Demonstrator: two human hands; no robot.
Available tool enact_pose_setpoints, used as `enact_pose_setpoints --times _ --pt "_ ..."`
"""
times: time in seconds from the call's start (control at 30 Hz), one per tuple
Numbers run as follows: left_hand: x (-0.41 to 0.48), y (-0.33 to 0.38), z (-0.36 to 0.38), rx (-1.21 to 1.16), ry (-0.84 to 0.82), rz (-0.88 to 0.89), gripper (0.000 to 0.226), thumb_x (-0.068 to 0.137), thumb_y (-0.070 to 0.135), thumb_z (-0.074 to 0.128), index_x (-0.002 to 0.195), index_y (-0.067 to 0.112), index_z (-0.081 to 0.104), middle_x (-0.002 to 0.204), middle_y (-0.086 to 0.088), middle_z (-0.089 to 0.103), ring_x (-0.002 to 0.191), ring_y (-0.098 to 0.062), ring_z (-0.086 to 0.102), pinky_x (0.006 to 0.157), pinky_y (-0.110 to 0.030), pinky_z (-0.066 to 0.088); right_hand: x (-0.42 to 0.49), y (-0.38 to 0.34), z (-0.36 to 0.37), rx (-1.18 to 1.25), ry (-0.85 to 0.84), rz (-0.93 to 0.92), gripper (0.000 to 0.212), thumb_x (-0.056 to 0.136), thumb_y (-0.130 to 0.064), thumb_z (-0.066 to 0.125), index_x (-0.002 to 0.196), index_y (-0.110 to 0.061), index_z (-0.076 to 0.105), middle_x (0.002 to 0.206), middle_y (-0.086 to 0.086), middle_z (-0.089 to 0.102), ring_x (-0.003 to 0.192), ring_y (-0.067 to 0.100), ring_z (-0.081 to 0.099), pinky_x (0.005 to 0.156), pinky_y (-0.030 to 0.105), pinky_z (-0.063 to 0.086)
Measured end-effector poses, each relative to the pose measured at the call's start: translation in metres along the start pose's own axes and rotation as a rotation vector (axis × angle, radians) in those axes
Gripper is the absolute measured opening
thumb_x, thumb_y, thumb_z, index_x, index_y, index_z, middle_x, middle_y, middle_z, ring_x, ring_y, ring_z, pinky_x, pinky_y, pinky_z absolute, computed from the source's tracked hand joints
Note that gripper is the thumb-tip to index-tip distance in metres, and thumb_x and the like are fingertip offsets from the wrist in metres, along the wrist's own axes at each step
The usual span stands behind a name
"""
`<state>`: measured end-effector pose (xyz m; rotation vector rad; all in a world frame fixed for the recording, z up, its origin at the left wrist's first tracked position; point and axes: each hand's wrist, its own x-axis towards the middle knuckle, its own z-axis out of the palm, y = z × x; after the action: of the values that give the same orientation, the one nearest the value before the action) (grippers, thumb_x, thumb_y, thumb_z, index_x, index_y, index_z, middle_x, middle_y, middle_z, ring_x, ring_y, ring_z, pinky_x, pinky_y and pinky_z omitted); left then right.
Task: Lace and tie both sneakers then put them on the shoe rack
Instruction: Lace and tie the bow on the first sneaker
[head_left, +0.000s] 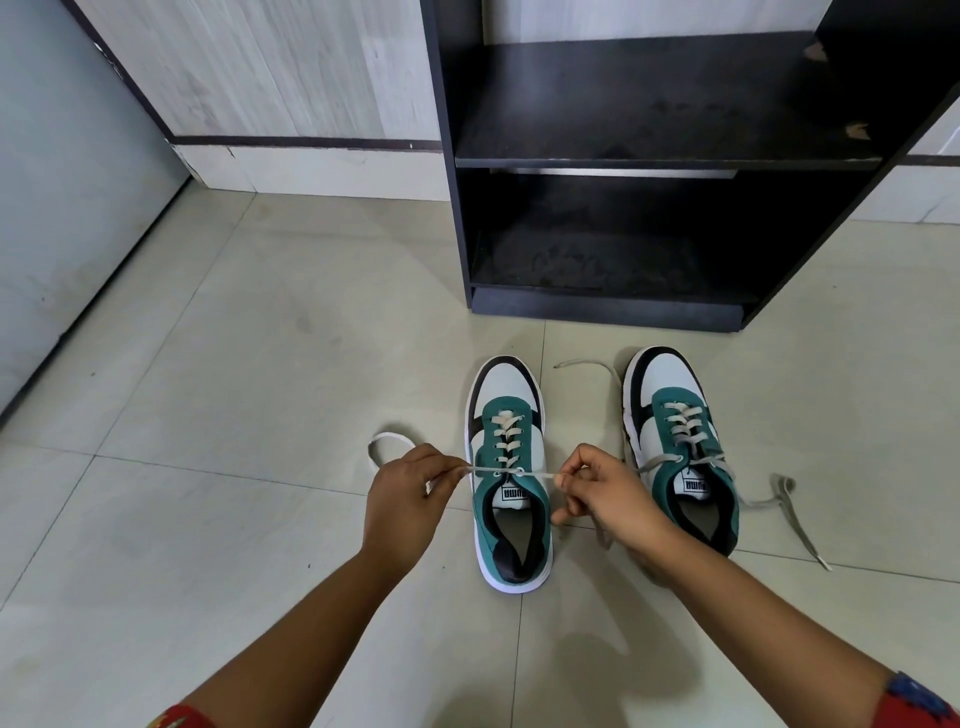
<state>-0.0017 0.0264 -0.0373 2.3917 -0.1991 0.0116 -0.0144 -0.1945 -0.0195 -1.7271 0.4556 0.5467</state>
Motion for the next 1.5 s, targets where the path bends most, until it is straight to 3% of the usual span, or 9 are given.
enact_pose_setpoints --times 0.2,0.63,0.73,0.87,0.93,1.03,1.1,1.17,1.5 --pt "-0.001 -0.003 0.001 -0.011 -0.022 -0.015 0.013 0.087 0.028 0.062 0.087 0.023 0.074 0.077 0.020 0.060 0.070 -0.002 0.056 0.060 -0.015 0.042 0.001 0.005 -0.001 -0.018 0.014 -0.033 0.016 0.090 -0.002 0.052 0.076 -0.008 0.051 0.052 0.007 0.050 0.058 0.024 0.064 0.048 0.013 0.047" --pt "0.007 -0.003 -0.001 -0.137 -0.130 -0.205 0.011 0.084 0.027 0.064 0.083 0.024 0.074 0.078 0.009 0.066 0.078 -0.012 0.061 0.071 -0.035 0.049 -0.002 0.013 0.002 0.140 -0.068 0.022 0.021 0.092 0.000 0.048 0.072 -0.006 0.050 0.046 0.008 0.049 0.048 0.014 0.066 0.038 0.010 0.040" --pt "0.015 -0.003 -0.006 -0.218 -0.265 -0.353 0.015 0.085 0.027 0.063 0.073 0.024 0.071 0.074 0.003 0.068 0.070 -0.015 0.062 0.072 -0.034 0.049 -0.002 0.011 -0.002 0.070 -0.103 -0.001 0.014 0.091 -0.003 0.051 0.077 -0.004 0.053 0.048 0.007 0.049 0.053 0.018 0.067 0.045 0.012 0.045" --pt "0.022 0.010 -0.017 -0.367 -0.438 -0.427 0.024 0.092 0.023 0.051 0.072 0.014 0.062 0.071 0.000 0.059 0.060 -0.014 0.050 0.063 -0.022 0.041 -0.009 -0.001 -0.005 0.006 -0.200 -0.016 0.022 0.093 -0.005 0.049 0.073 -0.008 0.059 0.057 0.004 0.054 0.055 0.011 0.059 0.033 0.007 0.033" --pt "0.025 0.018 -0.018 -0.573 -0.431 -0.501 0.025 0.093 0.026 0.048 0.080 0.010 0.062 0.066 0.000 0.058 0.059 -0.017 0.047 0.062 -0.026 0.038 -0.013 -0.009 -0.003 0.072 -0.190 -0.047 0.024 0.093 -0.009 0.048 0.074 -0.008 0.062 0.061 0.000 0.059 0.050 0.006 0.053 0.046 0.007 0.044" --pt "0.030 0.031 -0.016 -0.882 -0.474 -0.546 0.034 0.097 0.028 0.039 0.084 0.004 0.060 0.077 0.008 0.070 0.054 -0.015 0.043 0.058 -0.028 0.037 -0.012 -0.017 0.002 0.274 -0.111 -0.074 0.029 0.096 -0.022 0.044 0.094 -0.006 0.068 0.088 0.018 0.062 0.085 0.020 0.057 0.085 0.026 0.045" --pt "0.033 0.038 -0.014 -0.998 -0.462 -0.578 0.035 0.098 0.027 0.034 0.070 0.013 0.050 0.082 0.003 0.069 0.048 -0.011 0.041 0.056 -0.026 0.036 -0.008 -0.019 0.007 0.451 -0.157 -0.098 0.032 0.097 -0.024 0.040 0.076 -0.013 0.063 0.088 0.019 0.061 0.100 0.020 0.056 0.089 0.030 0.039" --pt "0.035 0.039 -0.011 -0.998 -0.428 -0.613 0.032 0.098 0.024 0.032 0.069 0.017 0.043 0.071 0.002 0.055 0.044 -0.009 0.036 0.054 -0.026 0.034 -0.001 -0.020 0.012 0.616 -0.186 -0.081 0.036 0.099 -0.020 0.035 0.066 -0.012 0.047 0.073 0.009 0.057 0.091 0.022 0.061 0.091 0.033 0.042" --pt "0.035 0.024 0.002 -0.885 -0.340 -0.667 0.035 0.098 0.015 0.032 0.064 0.015 0.040 0.047 0.008 0.043 0.040 -0.006 0.028 0.051 -0.025 0.027 0.010 -0.005 0.013 0.746 -0.095 0.029 0.040 0.101 -0.019 0.031 0.063 -0.012 0.042 0.053 -0.001 0.046 0.064 0.014 0.061 0.078 0.030 0.049"
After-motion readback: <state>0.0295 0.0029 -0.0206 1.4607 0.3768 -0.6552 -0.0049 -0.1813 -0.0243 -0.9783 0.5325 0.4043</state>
